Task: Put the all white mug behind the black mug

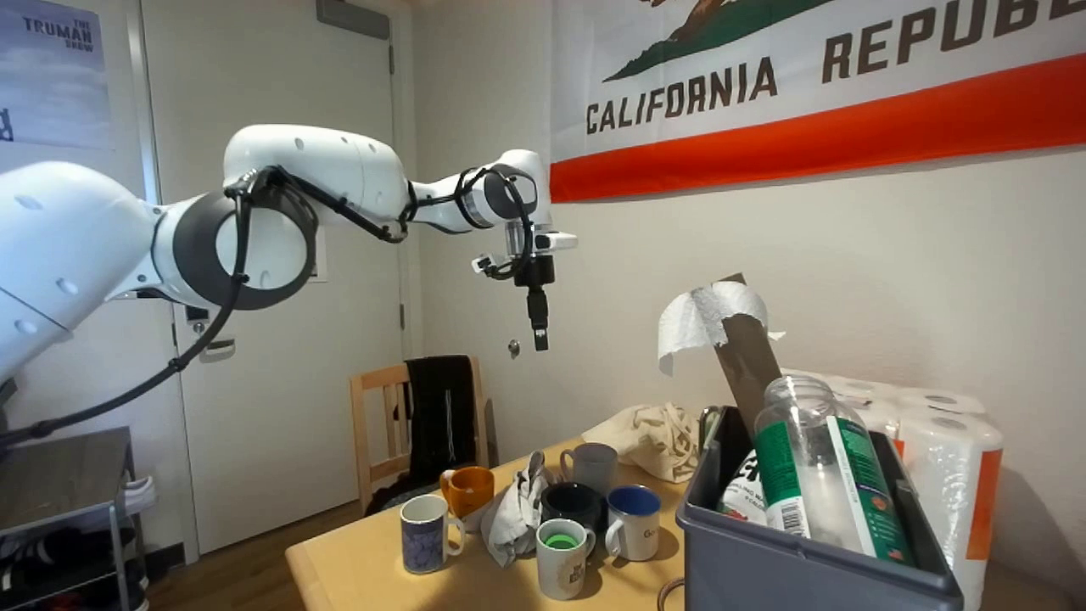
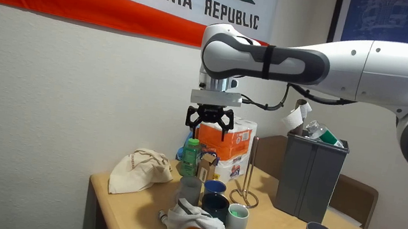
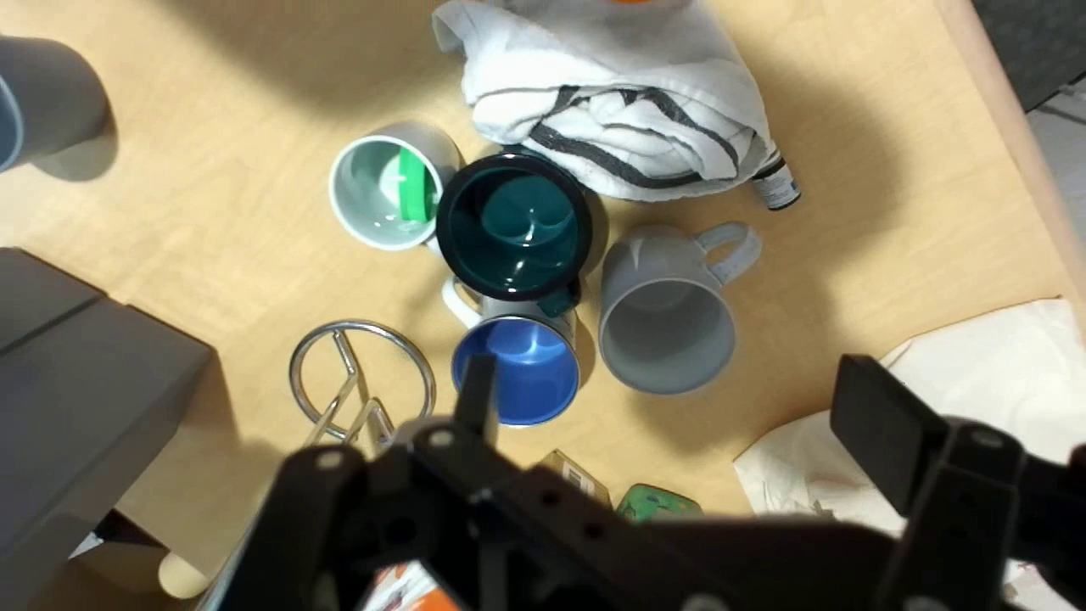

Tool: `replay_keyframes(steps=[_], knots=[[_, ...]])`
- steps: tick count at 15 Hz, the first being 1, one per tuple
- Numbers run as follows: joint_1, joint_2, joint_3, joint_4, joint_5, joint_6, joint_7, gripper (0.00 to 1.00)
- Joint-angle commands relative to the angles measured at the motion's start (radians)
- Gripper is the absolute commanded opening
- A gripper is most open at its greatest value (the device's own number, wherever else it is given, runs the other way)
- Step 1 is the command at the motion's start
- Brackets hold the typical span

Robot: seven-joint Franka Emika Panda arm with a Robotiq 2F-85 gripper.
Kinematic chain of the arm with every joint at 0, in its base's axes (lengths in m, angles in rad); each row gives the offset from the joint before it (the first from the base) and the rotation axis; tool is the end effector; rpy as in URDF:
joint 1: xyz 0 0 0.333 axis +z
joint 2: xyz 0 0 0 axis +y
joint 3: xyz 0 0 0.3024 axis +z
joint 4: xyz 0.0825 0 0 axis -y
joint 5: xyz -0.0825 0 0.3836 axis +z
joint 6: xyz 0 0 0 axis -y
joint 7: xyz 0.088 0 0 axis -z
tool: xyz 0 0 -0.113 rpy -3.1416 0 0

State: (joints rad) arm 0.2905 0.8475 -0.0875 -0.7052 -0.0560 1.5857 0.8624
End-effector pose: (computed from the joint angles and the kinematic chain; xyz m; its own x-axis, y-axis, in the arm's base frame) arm 0.7341 0.1755 0.4525 0.8051 -0.5819 0.1147 -0.5899 -0.8058 0.0525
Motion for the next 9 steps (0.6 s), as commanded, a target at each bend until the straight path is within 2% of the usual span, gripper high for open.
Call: replay_keyframes(steps=[1, 9], knots=[[0.008, -0.164, 0.002, -0.197, -0.003, -0.024, -0.016, 1.0], [0.021, -0.401, -0.006, -0.544, -0.021, 0.013, 0.015, 1.0]])
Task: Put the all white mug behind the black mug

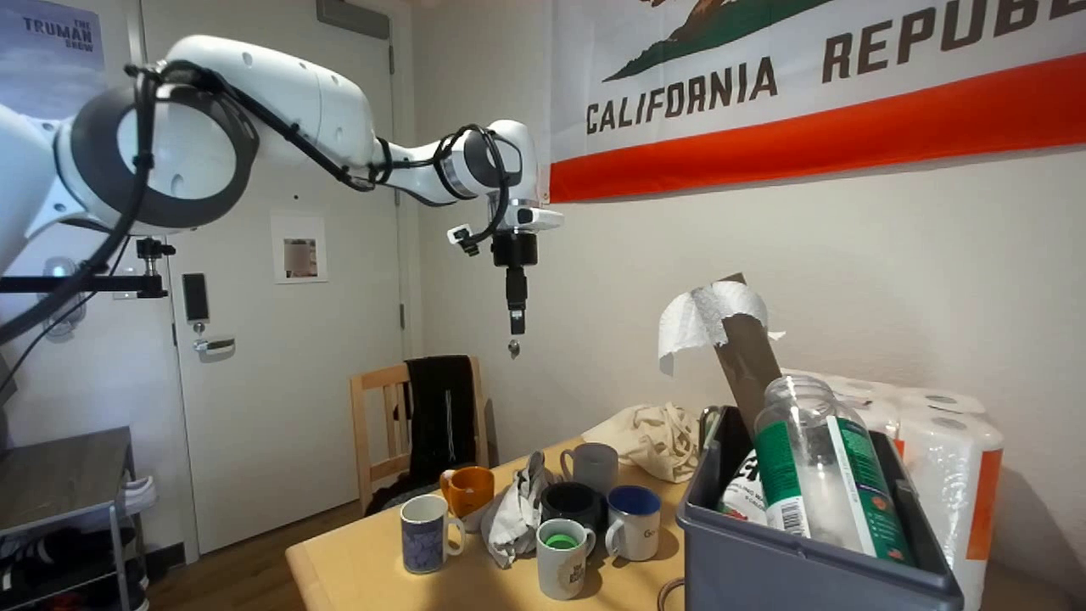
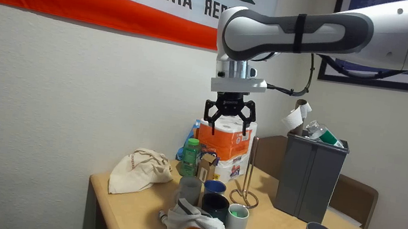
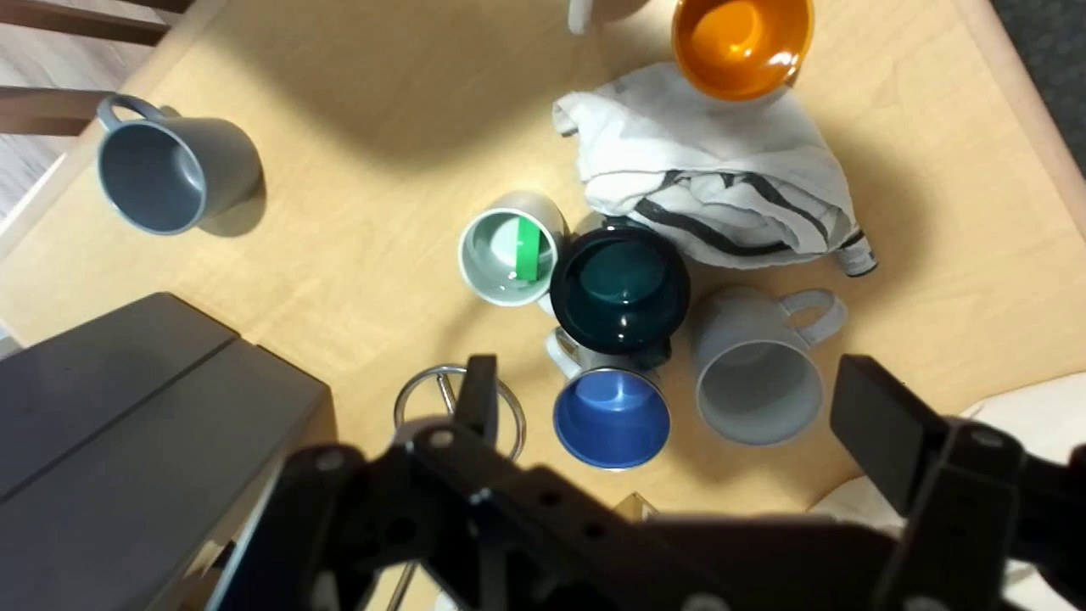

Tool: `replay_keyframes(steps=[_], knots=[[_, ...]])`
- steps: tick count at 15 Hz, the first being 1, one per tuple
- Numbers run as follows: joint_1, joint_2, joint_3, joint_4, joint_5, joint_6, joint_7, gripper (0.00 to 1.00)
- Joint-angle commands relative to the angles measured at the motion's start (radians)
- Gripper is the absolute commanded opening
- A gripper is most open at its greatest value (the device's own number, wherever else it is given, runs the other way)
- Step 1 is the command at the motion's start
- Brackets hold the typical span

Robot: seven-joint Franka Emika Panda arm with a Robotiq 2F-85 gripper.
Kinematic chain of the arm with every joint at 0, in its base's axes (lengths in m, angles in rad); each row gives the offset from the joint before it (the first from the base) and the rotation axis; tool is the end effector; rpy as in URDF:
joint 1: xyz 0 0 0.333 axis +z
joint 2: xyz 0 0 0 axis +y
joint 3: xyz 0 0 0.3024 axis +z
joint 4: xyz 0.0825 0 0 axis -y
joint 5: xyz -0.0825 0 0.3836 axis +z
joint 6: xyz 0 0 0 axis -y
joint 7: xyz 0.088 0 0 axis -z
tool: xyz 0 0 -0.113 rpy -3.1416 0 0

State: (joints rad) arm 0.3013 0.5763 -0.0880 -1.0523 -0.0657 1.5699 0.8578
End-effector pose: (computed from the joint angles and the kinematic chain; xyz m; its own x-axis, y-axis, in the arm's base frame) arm 0.6846 0.1583 0.4855 0.8088 -0.5861 0.0485 -0.5873 -0.8008 0.1171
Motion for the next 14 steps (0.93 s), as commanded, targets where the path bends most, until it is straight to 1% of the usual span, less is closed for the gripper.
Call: replay_keyframes(steps=[1, 5, 6, 7, 10, 14], knots=[[0.006, -0.154, -0.004, -0.241, -0.008, 0.039, 0.016, 1.0], [-0.004, -0.251, -0.002, -0.421, 0.008, 0.07, 0.02, 1.0], [-0.034, -0.275, 0.036, -0.462, -0.01, 0.071, 0.038, 1.0], [-0.045, -0.301, 0.04, -0.51, 0.006, 0.085, 0.05, 1.0], [-0.073, -0.385, 0.057, -0.653, 0.01, 0.122, 0.073, 1.0], [-0.11, -0.504, 0.077, -0.856, 0.006, 0.2, 0.071, 1.0]])
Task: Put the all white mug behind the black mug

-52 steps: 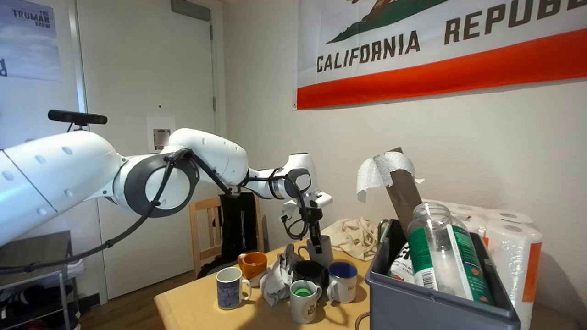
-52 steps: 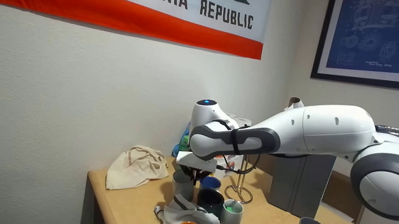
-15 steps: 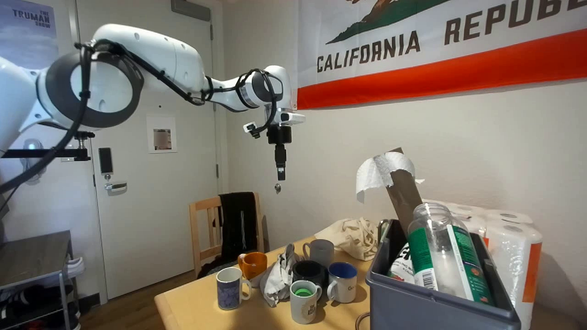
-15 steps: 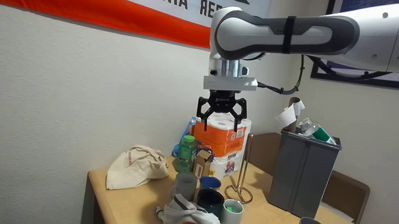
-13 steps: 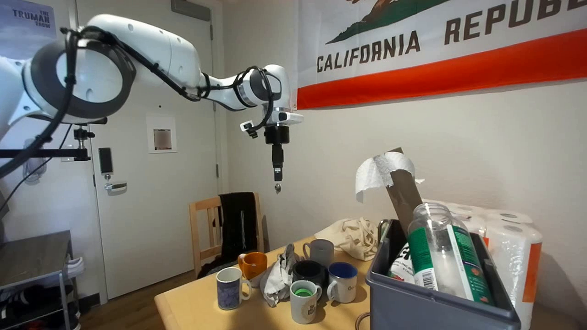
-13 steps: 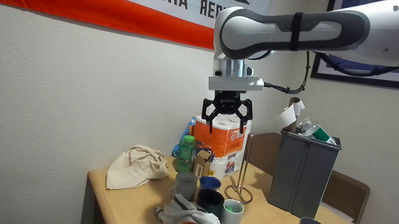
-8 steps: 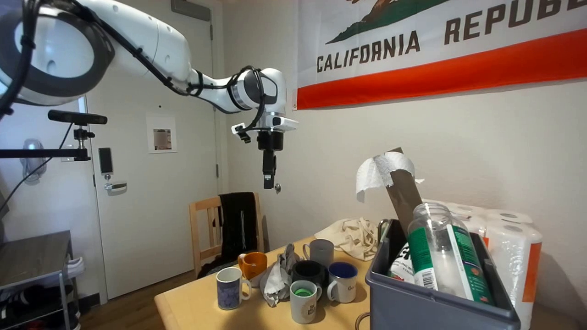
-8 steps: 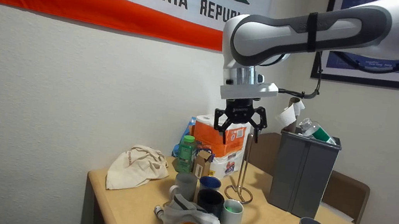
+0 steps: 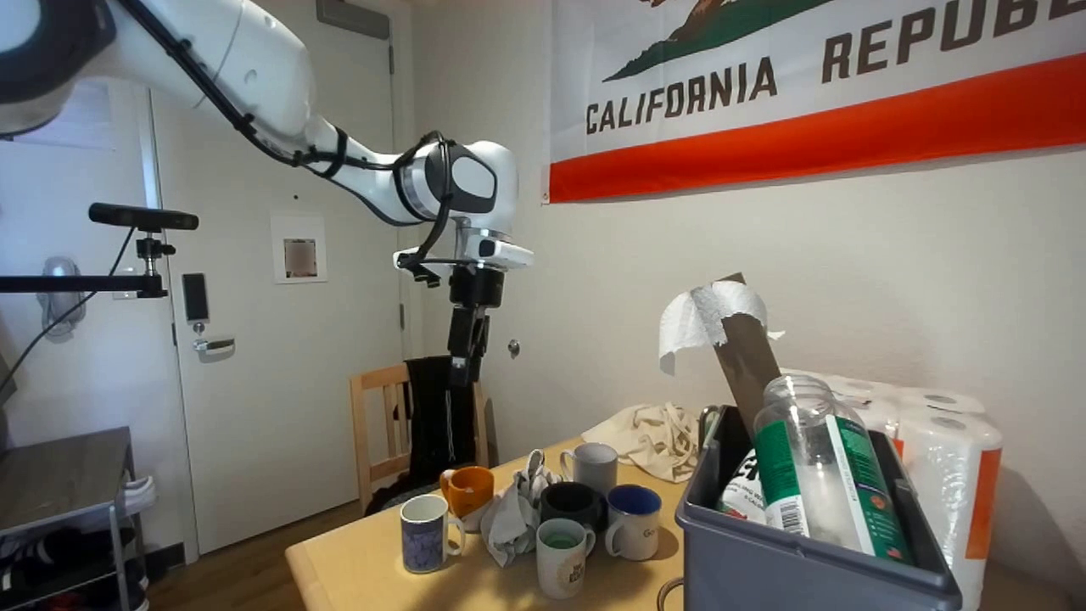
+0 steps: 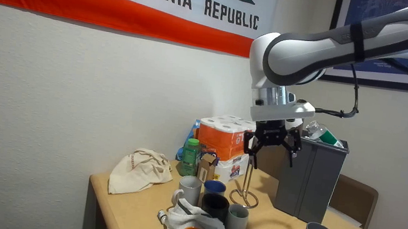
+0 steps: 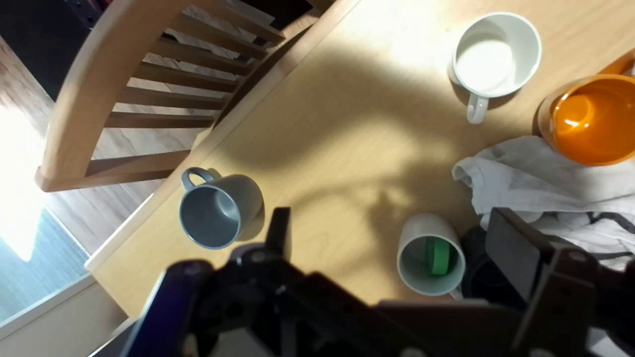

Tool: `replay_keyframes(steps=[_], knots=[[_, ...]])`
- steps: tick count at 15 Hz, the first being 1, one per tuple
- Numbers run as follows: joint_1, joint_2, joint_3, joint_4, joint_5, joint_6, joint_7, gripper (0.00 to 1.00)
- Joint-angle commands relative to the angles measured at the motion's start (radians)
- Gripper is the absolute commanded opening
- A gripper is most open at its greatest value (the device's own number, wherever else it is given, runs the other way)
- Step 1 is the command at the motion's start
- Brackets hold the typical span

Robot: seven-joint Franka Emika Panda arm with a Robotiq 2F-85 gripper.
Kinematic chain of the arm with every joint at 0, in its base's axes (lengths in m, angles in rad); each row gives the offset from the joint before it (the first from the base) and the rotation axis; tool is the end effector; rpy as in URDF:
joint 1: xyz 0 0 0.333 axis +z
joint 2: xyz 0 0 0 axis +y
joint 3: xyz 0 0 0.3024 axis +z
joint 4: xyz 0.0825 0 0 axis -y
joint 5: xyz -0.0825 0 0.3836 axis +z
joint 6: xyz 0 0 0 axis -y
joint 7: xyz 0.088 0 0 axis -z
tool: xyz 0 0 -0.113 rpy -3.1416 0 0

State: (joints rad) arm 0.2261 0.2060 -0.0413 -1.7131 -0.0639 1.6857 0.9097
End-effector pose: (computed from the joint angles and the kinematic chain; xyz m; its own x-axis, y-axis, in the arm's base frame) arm 0.5818 0.1035 0.4288 0.7487 -0.6571 -0.0880 -0.6277 -0.7453 0.2247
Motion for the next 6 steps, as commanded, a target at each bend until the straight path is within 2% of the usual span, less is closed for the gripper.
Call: replay_keyframes(steps=[1, 6], knots=[[-0.043, -0.165, 0.037, -0.246, 0.004, 0.105, 0.019, 1.0], [-0.08, -0.269, 0.066, -0.423, 0.008, 0.188, 0.011, 1.0]])
